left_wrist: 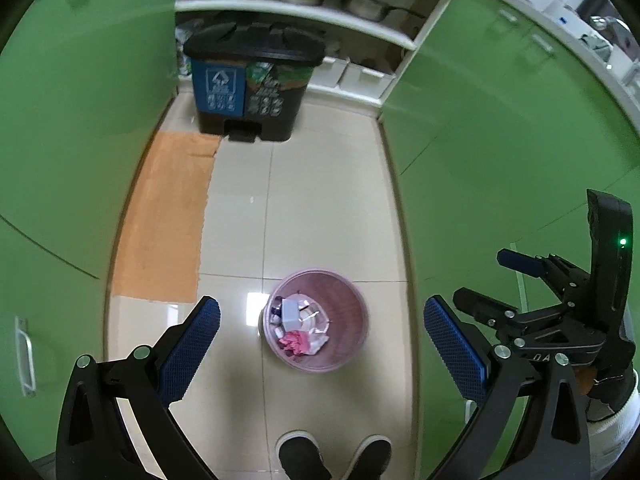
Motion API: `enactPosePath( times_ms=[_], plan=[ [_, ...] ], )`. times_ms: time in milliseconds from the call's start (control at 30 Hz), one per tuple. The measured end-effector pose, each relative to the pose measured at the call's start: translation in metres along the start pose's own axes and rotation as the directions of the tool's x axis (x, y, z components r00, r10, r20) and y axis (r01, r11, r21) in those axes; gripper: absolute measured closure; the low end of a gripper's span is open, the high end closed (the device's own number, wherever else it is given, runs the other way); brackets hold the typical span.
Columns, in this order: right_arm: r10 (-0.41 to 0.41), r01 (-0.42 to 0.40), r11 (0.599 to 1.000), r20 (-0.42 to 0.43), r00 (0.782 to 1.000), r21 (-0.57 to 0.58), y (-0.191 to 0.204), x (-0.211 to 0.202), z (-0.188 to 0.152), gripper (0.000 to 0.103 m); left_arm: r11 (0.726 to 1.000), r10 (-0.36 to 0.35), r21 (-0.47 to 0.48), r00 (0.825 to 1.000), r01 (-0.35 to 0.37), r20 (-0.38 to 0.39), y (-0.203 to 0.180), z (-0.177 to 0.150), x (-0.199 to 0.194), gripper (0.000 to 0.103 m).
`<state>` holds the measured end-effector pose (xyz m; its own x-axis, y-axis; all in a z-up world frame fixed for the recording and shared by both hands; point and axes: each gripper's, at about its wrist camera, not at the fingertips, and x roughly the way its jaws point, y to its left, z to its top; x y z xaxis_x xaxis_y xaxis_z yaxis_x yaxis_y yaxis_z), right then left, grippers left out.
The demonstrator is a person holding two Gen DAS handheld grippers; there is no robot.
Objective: Collect trash
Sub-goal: 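Move both tools back over the counter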
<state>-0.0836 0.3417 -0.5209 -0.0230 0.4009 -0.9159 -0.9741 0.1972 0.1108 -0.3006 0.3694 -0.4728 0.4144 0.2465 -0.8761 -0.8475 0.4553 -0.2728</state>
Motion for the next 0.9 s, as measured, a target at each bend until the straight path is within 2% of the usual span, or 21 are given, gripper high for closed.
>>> enactPosePath(
  times_ms=[133, 367, 400, 533, 733, 833, 900],
  plan=[
    [-0.008, 0.007, 0.999, 0.028, 1.000, 0.033, -0.005, -0.073, 0.006, 0.003, 1.000, -0.006, 0.030, 1.000, 0.005, 0.019, -0.037, 0.014, -0.063, 0.005],
    [-0.035, 0.027, 0.996, 0.103, 0.994, 0.085, -0.012, -0.246, 0.008, 0.003, 0.997, 0.015, 0.078, 0.998, -0.020, 0.063, -0.109, 0.033, -0.186, 0.005],
    [-0.045, 0.034, 0.995, 0.120, 0.992, 0.095, -0.014, -0.281, 0.007, 0.003, 0.996, 0.012, 0.083, 0.998, -0.017, 0.066, -0.118, 0.035, -0.202, 0.005],
    [-0.081, 0.064, 0.992, 0.164, 0.983, 0.108, -0.019, -0.373, -0.003, 0.003, 0.990, -0.009, 0.140, 0.997, -0.002, 0.079, -0.164, 0.044, -0.268, 0.005],
    [-0.165, 0.120, 0.973, 0.236, 0.958, 0.196, -0.047, -0.474, -0.032, 0.003, 0.967, -0.084, 0.249, 0.992, 0.058, 0.093, -0.227, 0.050, -0.316, 0.005],
    [-0.221, 0.147, 0.949, 0.257, 0.941, 0.279, -0.068, -0.508, -0.058, 0.003, 0.939, -0.145, 0.324, 0.986, 0.112, 0.080, -0.266, 0.051, -0.327, 0.005],
    [-0.264, 0.168, 0.926, 0.263, 0.928, 0.337, -0.084, -0.525, -0.079, 0.003, 0.909, -0.181, 0.392, 0.982, 0.143, 0.061, -0.296, 0.050, -0.331, 0.005]
  ],
)
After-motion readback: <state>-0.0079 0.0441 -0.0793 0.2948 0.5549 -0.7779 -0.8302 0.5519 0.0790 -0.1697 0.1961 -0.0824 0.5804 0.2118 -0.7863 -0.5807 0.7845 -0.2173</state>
